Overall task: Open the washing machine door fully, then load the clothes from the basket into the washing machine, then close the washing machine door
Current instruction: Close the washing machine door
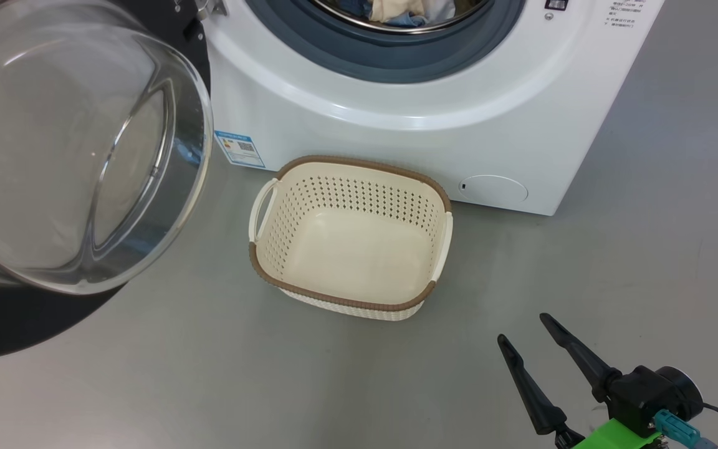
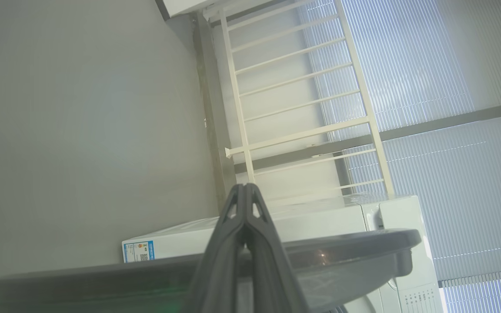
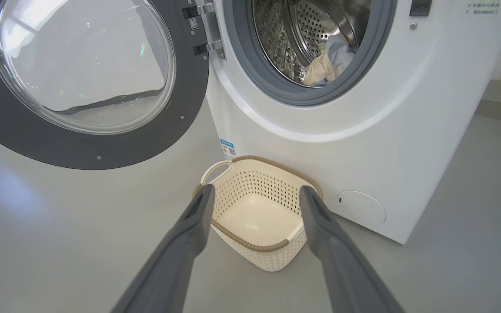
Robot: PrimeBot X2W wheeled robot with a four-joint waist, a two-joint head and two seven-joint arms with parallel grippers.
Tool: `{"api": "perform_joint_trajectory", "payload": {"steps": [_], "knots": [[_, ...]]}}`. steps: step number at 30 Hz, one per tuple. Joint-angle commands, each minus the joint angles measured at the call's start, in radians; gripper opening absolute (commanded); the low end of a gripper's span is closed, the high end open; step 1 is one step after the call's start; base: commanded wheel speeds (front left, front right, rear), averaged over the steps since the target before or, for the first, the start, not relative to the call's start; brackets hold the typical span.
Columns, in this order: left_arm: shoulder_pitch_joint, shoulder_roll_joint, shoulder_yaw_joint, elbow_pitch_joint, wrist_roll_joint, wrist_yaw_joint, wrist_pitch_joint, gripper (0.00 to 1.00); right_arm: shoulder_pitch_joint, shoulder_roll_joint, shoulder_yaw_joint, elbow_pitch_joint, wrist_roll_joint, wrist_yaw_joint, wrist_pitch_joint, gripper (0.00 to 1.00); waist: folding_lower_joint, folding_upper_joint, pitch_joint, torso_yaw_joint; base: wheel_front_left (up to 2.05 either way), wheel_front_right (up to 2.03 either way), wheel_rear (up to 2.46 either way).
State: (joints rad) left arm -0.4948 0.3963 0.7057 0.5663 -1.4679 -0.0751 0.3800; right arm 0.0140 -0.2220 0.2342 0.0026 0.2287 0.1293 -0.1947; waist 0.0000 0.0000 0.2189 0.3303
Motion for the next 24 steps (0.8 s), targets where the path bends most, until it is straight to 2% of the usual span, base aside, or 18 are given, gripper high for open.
{"api": "perform_joint_trajectory", "payload": {"steps": [1, 11, 24], "knots": [[-0.001, 0.063, 0.013, -0.027, -0.002, -0.003, 0.018, 0.0, -0.026, -0.006, 0.015, -0.028, -0.005, 0.001, 0.0, 1.0, 0.0, 0.0, 0.001, -0.001, 0.0, 0.0, 0.0], [0.013, 0.046, -0.007, -0.063, -0.024, 0.002, 0.085, 0.0, -0.027, 0.0, 0.012, -0.028, -0.008, 0.001, 0.001, 1.0, 0.0, 0.0, 0.003, -0.002, 0.0, 0.0, 0.0], [0.077, 0.02, -0.021, -0.161, -0.096, 0.053, 0.245, 0.0, -0.025, 0.006, 0.014, -0.019, -0.01, 0.001, -0.006, 1.0, 0.0, 0.0, 0.008, 0.007, 0.0, 0.0, 0.0]]}}
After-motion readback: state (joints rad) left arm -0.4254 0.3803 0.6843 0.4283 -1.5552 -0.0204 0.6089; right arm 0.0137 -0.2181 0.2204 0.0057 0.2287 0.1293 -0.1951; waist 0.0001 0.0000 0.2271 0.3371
